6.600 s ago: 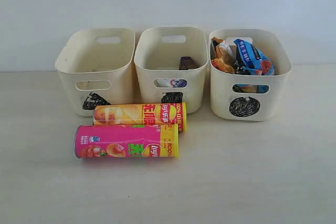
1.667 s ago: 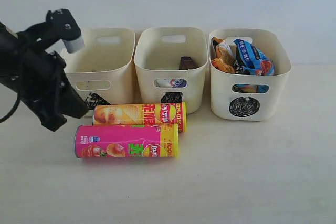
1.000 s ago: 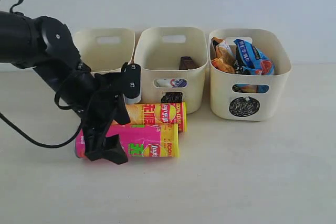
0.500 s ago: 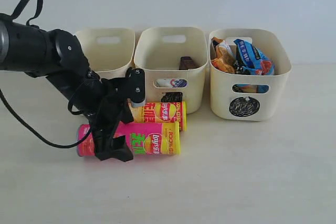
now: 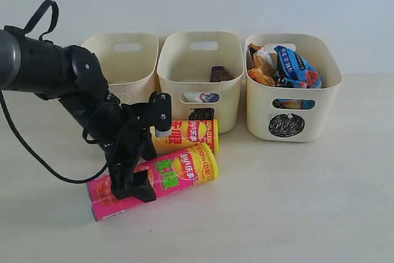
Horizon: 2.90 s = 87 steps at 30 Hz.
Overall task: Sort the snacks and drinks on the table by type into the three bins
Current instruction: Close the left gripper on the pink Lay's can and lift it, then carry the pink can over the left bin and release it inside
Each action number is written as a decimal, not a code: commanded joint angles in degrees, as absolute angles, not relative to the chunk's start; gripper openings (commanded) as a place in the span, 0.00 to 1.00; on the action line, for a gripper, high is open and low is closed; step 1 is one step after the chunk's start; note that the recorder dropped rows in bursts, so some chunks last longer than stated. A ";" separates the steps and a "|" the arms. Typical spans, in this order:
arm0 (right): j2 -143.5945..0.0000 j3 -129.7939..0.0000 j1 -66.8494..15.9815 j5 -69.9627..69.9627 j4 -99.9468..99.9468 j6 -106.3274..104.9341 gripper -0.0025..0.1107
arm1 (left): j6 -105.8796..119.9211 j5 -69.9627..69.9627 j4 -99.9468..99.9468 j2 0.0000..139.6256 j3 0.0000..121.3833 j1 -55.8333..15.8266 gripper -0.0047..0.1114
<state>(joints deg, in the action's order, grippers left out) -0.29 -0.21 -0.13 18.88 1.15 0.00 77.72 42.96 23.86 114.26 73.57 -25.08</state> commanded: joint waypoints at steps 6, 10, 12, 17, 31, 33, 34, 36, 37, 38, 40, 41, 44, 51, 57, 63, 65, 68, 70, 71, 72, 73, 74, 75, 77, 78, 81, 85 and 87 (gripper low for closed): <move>0.00 0.00 0.08 18.59 1.23 0.00 0.02 | 70.98 43.08 22.30 117.76 73.34 -27.34 0.68; 0.00 0.00 0.08 18.59 1.23 0.00 0.02 | 69.05 43.87 21.58 117.65 73.34 -27.34 0.11; 0.00 0.00 0.08 18.59 1.23 0.00 0.02 | 69.56 45.74 21.58 117.65 73.34 -27.34 0.07; 0.00 0.00 0.08 18.59 1.23 0.00 0.02 | 69.20 46.59 22.08 117.02 73.34 -27.34 0.07; 0.00 0.00 0.08 18.59 1.23 0.00 0.02 | 65.82 61.28 21.98 108.55 73.34 -27.34 0.07; 0.00 0.00 0.08 18.59 1.23 0.00 0.02 | 63.31 61.48 21.98 105.98 73.34 -27.34 0.07; 0.00 0.00 0.08 18.59 1.23 0.00 0.02 | 62.51 61.48 21.98 104.63 73.34 -27.19 0.07; 0.00 0.00 0.08 18.59 1.23 0.00 0.02 | 60.79 59.91 21.98 101.96 73.34 -26.39 0.07; 0.00 0.00 0.08 18.59 1.23 0.00 0.02 | 59.65 58.26 21.98 100.93 73.34 -25.92 0.07; 0.00 0.00 0.08 18.60 1.12 0.00 0.02 | 58.18 56.32 21.98 99.64 73.34 -25.22 0.07; 0.00 0.00 0.08 18.22 1.12 0.00 0.02 | 55.71 52.77 22.08 97.47 73.47 -23.53 0.07; 0.00 0.00 0.08 18.35 1.02 0.00 0.02 | 53.70 51.03 22.08 96.55 74.11 -22.60 0.07; 0.00 0.00 0.08 18.46 1.02 0.00 0.02 | 46.48 47.41 22.08 95.02 76.96 -20.09 0.07; 0.00 0.00 0.08 18.46 1.02 0.00 0.02 | 35.72 34.78 21.69 96.00 84.28 -16.49 0.07; 0.00 0.00 0.08 18.46 1.02 0.00 0.02 | 31.19 27.27 21.69 103.36 93.10 -13.75 0.07; 0.00 0.00 0.08 18.46 1.02 0.00 0.02 | 26.39 26.17 21.59 112.16 102.58 -11.92 0.07; 0.00 0.00 0.08 18.46 1.02 0.00 0.02 | 25.76 26.17 21.59 114.64 105.15 -11.68 0.07; 0.00 0.00 0.08 18.46 1.02 0.00 0.02 | 25.52 25.35 21.59 118.14 107.57 -11.44 0.07; 0.00 0.00 0.08 18.46 1.02 0.00 0.02 | 24.72 24.44 21.59 119.88 108.22 -11.31 0.07; 0.00 0.00 0.08 18.46 1.02 0.00 0.02 | 23.86 23.91 21.59 120.76 108.57 -11.23 0.07; 0.00 0.00 0.08 18.46 1.02 0.00 0.02 | 23.33 23.65 21.59 121.45 108.73 -11.23 0.07; 0.00 0.00 0.08 18.46 1.02 0.00 0.02 | 23.15 23.11 21.59 122.18 108.82 -11.23 0.07; 0.00 0.00 0.08 18.46 1.02 0.00 0.02 | 23.15 22.48 21.59 122.81 108.82 -11.23 0.07; 0.00 0.00 0.08 18.46 1.02 0.00 0.02 | 23.15 22.07 21.59 123.39 108.82 -11.23 0.07; 0.00 0.00 0.08 18.46 1.02 0.00 0.02 | 23.15 21.37 21.59 124.47 108.82 -11.23 0.07; 0.00 0.00 0.08 18.46 1.02 0.00 0.02 | 23.15 20.78 21.59 125.00 108.71 -11.23 0.08; 0.00 0.00 0.08 18.46 1.02 0.00 0.02 | 23.15 20.39 21.59 126.17 108.71 -11.17 0.16; 0.00 0.00 0.08 18.46 1.02 0.00 0.02 | 23.15 20.16 21.59 127.49 108.71 -11.07 0.41; 0.00 0.00 0.08 18.46 1.02 0.00 0.02 | 23.15 20.16 21.59 127.75 108.71 -11.07 0.53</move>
<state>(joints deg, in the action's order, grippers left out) -0.29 -0.21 0.00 18.88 1.15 0.00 23.64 21.27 21.62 127.56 108.33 -11.35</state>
